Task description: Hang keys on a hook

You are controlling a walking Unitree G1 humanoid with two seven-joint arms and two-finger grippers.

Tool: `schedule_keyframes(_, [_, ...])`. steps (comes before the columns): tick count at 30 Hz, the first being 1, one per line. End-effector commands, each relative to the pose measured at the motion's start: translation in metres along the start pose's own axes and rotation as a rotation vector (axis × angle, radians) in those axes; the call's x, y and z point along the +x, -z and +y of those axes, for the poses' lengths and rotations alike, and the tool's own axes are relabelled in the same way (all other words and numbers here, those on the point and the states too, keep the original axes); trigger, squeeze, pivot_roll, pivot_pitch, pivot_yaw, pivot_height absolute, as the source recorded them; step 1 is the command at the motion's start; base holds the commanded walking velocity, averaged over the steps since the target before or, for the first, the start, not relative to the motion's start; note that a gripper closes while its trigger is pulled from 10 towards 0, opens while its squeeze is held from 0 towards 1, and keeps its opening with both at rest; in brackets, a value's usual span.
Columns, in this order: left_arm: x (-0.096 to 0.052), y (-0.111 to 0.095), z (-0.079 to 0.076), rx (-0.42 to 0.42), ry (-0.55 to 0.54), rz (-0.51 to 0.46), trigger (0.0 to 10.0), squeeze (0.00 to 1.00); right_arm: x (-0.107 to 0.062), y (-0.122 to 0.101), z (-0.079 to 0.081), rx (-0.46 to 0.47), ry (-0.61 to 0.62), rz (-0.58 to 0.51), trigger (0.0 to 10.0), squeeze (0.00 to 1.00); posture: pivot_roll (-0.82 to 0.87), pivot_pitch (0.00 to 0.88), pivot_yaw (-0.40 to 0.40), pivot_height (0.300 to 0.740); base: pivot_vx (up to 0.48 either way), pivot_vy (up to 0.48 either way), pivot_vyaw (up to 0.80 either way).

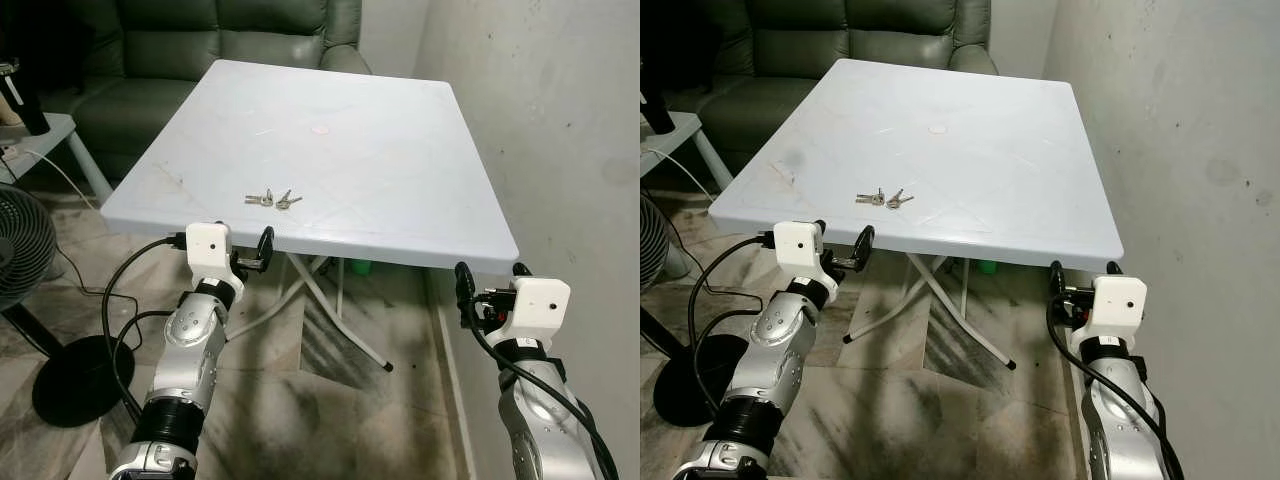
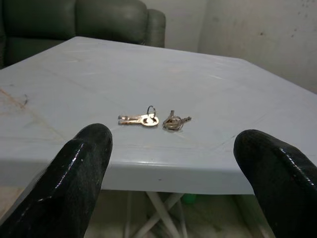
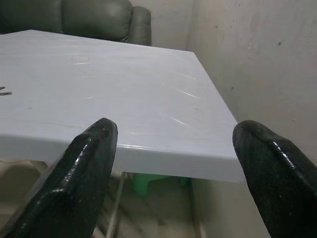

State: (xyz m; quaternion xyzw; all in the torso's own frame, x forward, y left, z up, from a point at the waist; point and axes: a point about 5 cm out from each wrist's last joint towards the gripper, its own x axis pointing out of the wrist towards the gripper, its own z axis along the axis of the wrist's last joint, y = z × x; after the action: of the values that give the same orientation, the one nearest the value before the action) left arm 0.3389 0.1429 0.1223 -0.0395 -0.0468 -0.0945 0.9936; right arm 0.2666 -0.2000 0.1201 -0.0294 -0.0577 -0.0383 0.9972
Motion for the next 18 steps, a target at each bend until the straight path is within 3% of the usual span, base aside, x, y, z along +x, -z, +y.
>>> schedule_keyframes(1, [0.0009, -0.0018, 0.0020, 0.014, -0.008, 0.002, 10.0, 0.00, -0.0005, -0.0028, 0.0012, 0.008, -0.002, -0.012, 10.0, 0.00, 0.01, 0.071, -0.036, 0.740, 0.000, 0.480, 0.00])
schedule_keyframes(18, [0.0016, -0.0020, 0.0023, 0.000, -0.016, 0.005, 10.0, 0.00, 0.0000, -0.0030, 0.0003, 0.009, -0.001, -0.011, 10.0, 0.00, 0.02, 0.077, -0.041, 0.740, 0.000, 0.480, 0.00])
